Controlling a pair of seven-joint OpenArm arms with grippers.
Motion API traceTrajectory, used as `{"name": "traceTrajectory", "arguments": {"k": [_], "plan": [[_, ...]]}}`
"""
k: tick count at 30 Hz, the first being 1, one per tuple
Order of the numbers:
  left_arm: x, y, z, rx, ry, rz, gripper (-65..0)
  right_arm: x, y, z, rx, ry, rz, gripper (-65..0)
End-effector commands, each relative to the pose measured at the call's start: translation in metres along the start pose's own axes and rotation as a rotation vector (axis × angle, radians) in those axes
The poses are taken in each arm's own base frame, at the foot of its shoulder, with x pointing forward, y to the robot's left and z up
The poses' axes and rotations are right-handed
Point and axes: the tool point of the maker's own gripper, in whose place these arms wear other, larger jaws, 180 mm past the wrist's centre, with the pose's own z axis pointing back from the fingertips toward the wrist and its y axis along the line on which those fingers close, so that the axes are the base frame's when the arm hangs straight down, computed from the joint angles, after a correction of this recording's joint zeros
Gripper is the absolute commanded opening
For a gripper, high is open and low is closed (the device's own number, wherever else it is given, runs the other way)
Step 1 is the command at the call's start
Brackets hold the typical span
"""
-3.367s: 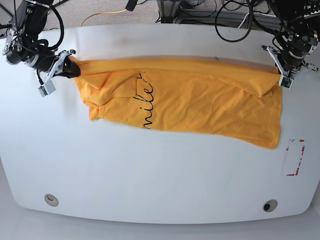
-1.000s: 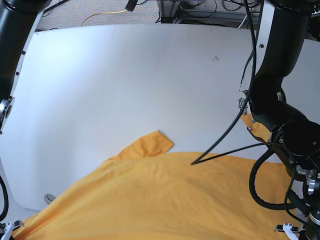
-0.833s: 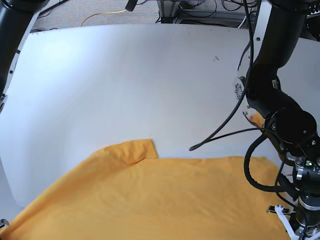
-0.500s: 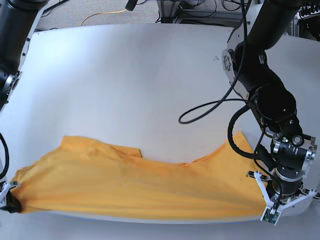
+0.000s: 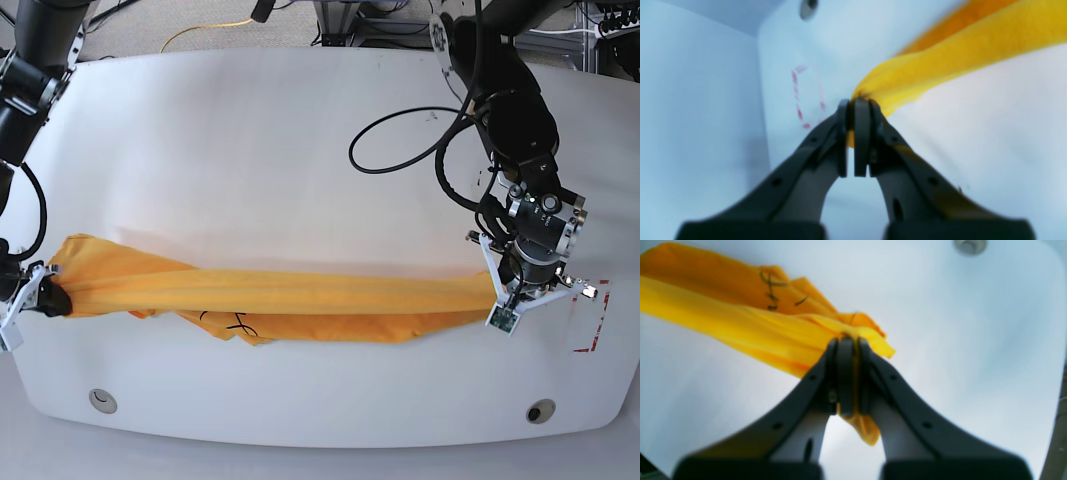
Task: Fold the T-shirt properly
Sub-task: 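Raise the shirt with both grippers and lay it flat, spreading it, then open both grippers and release the flattened shirt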
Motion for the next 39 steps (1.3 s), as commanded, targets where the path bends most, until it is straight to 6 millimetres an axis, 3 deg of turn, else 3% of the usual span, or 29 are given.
{"name": "traceTrajectory", "arguments": {"k": [1, 6, 15, 20, 28, 34, 39], "plan": [[-0.013, -0.007, 0.003, -0.004, 0.018, -0.003, -65.0, -0.01, -0.002, 0.006, 0.001, -0.02, -0.028, -65.0], [-0.061, -0.041, 0.003, -0.08, 0.126, -0.032, -65.0, -0.061, 0.0, 0.004, 0.008, 0.041, -0.111, -65.0], [-0.136, -0.086, 0.019, -0.19, 0.291, -0.076, -65.0, -0.13, 0.034, 0.007, 0.017, 0.116, -0.152, -65.0], [-0.177, -0.079, 0.029, -0.173, 0.391, -0.039, -65.0, -0.175, 0.046, 0.015, 0.014, 0.168, -0.23, -65.0], [-0.222, -0.071, 0.043, -0.148, 0.461, 0.007, -65.0, -0.225, 0.058, 0.027, 0.006, 0.233, -0.328, -65.0], [-0.248, -0.069, 0.055, -0.157, 0.52, -0.031, -65.0, -0.243, 0.067, 0.03, 0.012, 0.254, -0.367, -65.0], [-0.249, -0.069, 0.056, -0.16, 0.519, -0.029, -65.0, -0.245, 0.069, 0.029, 0.016, 0.25, -0.379, -65.0]]}}
